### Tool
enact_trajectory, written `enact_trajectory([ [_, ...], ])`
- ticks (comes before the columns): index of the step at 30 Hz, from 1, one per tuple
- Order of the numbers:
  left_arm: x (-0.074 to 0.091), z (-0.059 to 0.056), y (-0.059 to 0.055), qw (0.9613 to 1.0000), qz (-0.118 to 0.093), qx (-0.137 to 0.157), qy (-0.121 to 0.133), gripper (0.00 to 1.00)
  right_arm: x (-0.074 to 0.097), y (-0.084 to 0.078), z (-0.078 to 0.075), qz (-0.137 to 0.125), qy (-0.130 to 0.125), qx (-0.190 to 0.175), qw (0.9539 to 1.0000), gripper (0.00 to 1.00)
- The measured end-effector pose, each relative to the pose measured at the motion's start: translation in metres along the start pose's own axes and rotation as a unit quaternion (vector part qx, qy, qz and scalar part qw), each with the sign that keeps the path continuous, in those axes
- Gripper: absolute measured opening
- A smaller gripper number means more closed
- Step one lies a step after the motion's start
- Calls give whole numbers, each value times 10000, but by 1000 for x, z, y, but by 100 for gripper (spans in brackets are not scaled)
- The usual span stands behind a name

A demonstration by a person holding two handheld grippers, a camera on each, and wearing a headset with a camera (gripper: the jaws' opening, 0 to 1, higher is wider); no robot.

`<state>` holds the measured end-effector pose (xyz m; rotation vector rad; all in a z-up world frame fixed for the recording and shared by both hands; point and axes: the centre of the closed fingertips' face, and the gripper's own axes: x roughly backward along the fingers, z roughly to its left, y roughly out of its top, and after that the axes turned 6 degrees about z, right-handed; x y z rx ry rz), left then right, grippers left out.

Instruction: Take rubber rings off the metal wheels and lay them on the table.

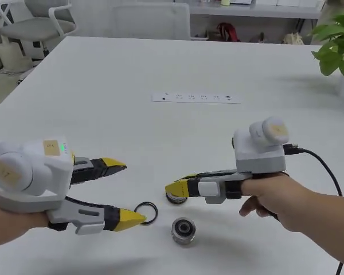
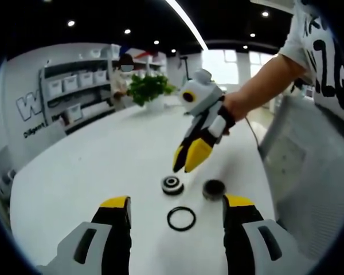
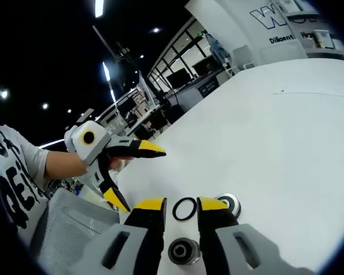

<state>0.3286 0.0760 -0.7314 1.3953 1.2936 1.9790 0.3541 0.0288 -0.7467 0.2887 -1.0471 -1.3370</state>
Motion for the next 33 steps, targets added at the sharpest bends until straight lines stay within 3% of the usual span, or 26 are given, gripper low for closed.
enact_trajectory([
  [12,-7,6,12,10000,-54,-7,-40,65,20,10,-13,-179,-262,404,9987,24],
  [22,-11,10,18,10000,-63,-24,-59,64,28,10,-22,-187,-558,1155,9916,27],
  [33,-17,10,17,9999,-38,18,-115,64,34,5,-32,-114,-769,1483,9859,30],
])
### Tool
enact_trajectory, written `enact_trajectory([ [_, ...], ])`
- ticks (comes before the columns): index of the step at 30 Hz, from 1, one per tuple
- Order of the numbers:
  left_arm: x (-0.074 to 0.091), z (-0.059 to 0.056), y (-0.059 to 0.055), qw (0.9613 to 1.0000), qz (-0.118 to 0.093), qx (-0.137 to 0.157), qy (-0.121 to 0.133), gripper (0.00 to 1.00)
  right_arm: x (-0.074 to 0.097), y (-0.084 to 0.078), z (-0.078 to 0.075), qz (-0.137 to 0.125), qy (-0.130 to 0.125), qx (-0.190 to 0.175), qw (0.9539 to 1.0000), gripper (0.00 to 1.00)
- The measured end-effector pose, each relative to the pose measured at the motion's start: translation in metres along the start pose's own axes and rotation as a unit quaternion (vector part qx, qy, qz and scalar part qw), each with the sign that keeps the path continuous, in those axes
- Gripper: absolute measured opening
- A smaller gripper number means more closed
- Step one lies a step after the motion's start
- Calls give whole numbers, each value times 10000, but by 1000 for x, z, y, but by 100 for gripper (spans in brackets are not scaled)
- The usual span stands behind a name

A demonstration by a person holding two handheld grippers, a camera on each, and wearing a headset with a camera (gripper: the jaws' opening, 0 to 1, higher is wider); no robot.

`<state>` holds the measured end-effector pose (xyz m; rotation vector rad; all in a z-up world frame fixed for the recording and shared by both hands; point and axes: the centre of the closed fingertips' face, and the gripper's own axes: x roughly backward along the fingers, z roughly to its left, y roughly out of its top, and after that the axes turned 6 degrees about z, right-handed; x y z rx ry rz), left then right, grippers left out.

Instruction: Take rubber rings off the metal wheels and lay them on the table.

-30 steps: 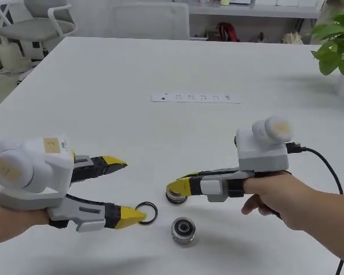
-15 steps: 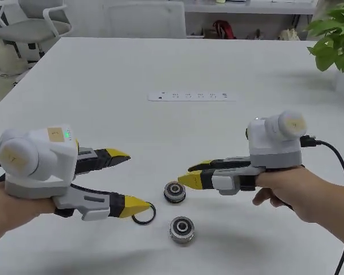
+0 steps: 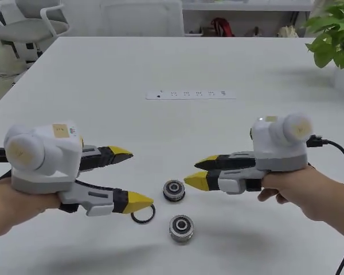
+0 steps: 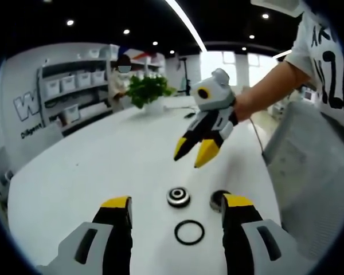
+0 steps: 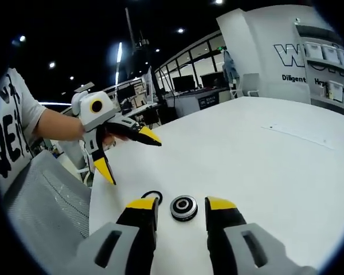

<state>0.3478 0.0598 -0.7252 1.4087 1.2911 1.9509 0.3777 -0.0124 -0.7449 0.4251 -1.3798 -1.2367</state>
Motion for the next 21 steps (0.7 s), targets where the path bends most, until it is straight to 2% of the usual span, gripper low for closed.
enact_trajectory([
  [7,-5,0,-4,10000,50,48,-35,64,-1,-11,-6,191,-106,255,9994,34],
  [15,-12,2,-10,9999,109,99,-69,62,-7,-24,-3,347,-56,480,9982,34],
  [21,-17,2,-13,9998,121,136,-71,61,-13,-32,-3,416,-29,502,9979,33],
])
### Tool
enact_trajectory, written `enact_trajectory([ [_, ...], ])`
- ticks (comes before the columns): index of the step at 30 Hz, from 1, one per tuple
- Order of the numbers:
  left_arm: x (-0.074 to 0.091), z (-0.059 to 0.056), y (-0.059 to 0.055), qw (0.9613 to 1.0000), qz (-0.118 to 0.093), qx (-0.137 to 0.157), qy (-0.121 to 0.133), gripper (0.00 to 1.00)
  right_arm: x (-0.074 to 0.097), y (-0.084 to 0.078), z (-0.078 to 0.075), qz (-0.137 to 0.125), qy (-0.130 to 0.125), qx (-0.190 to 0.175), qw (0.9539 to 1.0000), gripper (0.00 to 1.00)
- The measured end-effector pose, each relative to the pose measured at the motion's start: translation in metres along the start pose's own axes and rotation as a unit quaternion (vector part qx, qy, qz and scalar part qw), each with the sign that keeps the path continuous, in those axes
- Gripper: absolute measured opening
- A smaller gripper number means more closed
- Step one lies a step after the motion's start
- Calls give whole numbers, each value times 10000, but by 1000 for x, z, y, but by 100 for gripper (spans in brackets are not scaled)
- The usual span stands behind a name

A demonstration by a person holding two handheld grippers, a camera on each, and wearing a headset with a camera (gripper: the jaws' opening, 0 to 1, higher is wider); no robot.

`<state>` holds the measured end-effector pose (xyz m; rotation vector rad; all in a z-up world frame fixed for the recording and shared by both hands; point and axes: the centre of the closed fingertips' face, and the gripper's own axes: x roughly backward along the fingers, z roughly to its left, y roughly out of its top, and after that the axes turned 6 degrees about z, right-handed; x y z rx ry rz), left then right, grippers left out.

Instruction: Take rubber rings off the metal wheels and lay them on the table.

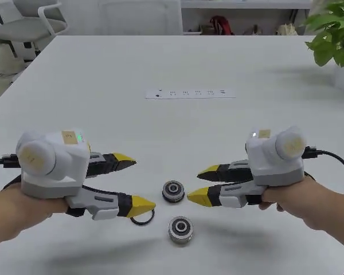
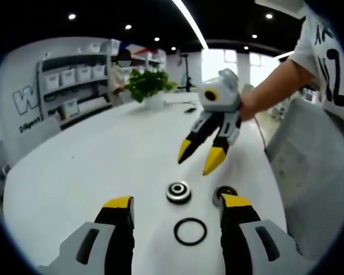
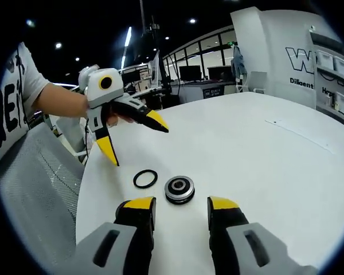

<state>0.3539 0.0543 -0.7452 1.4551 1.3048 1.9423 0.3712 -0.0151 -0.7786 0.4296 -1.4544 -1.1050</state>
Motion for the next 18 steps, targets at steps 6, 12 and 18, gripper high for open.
enact_trajectory([
  [6,-6,0,-3,10000,23,50,-2,60,-6,-5,0,24,4,-2,10000,32],
  [12,-12,1,-6,10000,50,75,-10,58,-14,-9,-1,23,20,-54,10000,31],
  [18,-18,1,-6,9999,35,140,-32,55,-18,-8,-2,-30,21,-121,9999,30],
])
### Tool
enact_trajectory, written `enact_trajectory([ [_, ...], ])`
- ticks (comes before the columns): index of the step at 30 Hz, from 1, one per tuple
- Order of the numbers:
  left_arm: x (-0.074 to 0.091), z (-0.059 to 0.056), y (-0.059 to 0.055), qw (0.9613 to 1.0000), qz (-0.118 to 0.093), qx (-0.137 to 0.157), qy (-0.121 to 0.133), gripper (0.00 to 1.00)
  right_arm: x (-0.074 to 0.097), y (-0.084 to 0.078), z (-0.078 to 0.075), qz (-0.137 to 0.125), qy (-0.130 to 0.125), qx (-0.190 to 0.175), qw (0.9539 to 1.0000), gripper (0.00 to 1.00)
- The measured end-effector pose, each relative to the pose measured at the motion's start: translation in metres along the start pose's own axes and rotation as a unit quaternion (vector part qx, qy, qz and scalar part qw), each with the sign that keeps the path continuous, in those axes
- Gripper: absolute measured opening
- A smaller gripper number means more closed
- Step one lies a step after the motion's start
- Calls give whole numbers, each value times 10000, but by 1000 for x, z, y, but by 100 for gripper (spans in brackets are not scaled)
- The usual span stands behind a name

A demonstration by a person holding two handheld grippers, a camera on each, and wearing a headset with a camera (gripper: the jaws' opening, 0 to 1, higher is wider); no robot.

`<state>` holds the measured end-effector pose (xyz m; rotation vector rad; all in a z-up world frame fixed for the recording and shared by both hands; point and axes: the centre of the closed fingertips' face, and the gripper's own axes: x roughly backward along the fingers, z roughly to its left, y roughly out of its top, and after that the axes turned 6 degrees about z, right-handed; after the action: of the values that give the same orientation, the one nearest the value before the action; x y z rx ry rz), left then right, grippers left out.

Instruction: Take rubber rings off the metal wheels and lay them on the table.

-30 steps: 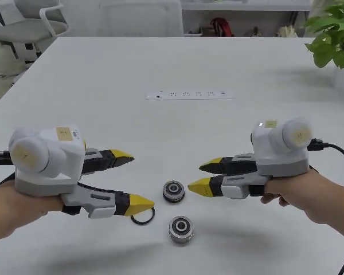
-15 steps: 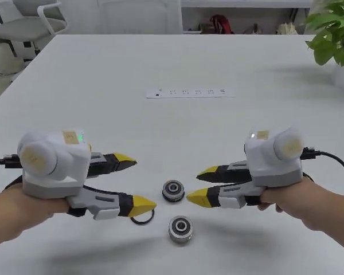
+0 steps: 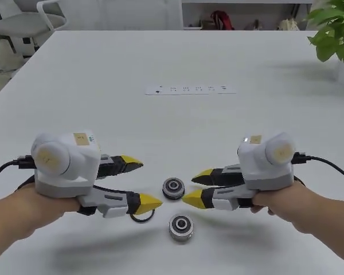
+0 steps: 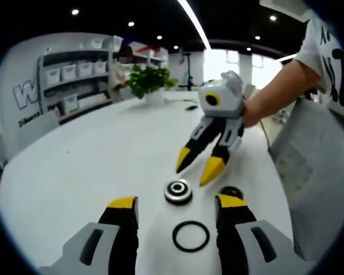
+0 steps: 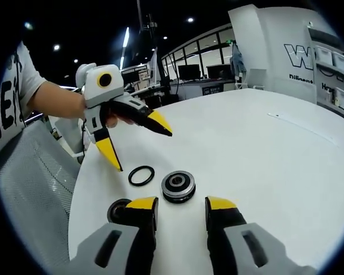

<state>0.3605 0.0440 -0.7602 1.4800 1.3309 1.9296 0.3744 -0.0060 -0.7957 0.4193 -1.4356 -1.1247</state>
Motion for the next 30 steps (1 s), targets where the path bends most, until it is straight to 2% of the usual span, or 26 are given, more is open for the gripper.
enact_trajectory([
  [11,-10,0,-2,10000,27,50,-33,52,-9,-3,1,18,22,-1,10000,27],
  [30,-23,-3,-4,9998,95,118,-99,44,-15,-3,1,-14,1,47,10000,19],
])
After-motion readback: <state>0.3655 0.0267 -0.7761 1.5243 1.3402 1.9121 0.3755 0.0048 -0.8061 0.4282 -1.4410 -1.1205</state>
